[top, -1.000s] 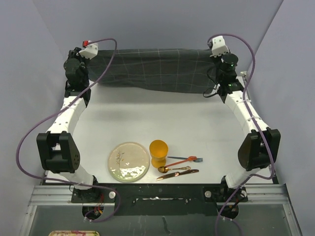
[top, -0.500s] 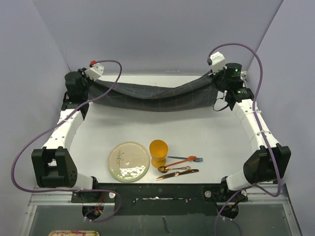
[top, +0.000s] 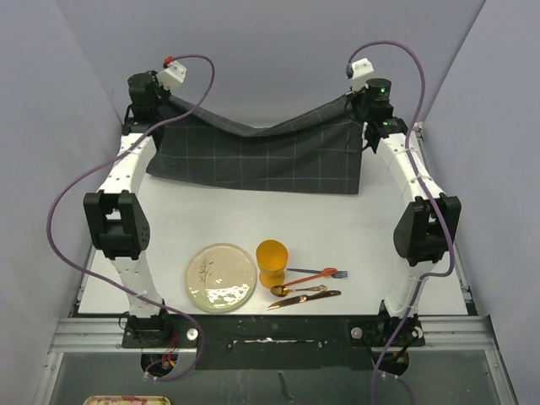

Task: Set the dinner table for one person
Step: Flatten out the napkin at the center of the board.

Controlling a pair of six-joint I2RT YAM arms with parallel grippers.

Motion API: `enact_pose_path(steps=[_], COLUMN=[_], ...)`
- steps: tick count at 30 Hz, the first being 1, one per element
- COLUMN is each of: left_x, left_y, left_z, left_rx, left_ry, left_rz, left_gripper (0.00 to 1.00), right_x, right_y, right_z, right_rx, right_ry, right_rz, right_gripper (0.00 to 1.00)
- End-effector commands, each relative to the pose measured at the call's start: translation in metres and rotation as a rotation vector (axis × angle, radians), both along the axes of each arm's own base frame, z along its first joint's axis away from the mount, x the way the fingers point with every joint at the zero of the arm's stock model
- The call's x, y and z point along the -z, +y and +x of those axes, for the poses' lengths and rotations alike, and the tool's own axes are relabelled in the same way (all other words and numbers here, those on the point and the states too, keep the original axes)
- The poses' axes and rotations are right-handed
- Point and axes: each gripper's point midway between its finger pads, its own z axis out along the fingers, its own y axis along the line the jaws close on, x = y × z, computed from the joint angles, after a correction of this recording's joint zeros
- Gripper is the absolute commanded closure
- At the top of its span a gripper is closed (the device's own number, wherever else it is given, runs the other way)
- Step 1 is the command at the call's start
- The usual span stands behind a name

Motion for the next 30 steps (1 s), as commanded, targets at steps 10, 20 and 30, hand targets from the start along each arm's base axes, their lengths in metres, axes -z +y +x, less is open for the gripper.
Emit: enact_pose_path(steps=[10, 20, 30], left_x=[-0.156, -0.198, -0.042], left_y=[0.006, 0.010, -0.019], left_z=[0.021, -0.033, -0.087], left_rx=[-0.099, -0.085, 0.064], left_ry=[-0.419, -0.518, -0.206], left_rz=[-0.021, -0.023, 0.043], left_gripper=[1.00, 1.00, 1.00], right_x=[-0.165, -0.229, -0.100], right_y=[-0.013, -0.031, -0.008], right_z=[0.013, -0.045, -0.064], right_rx=[0.213, 0.317, 0.047], right_ry=[-0.597, -0.790, -0.324], right_rz=[-0.126, -0.243, -0.214], right_gripper=[1.00, 1.00, 1.00])
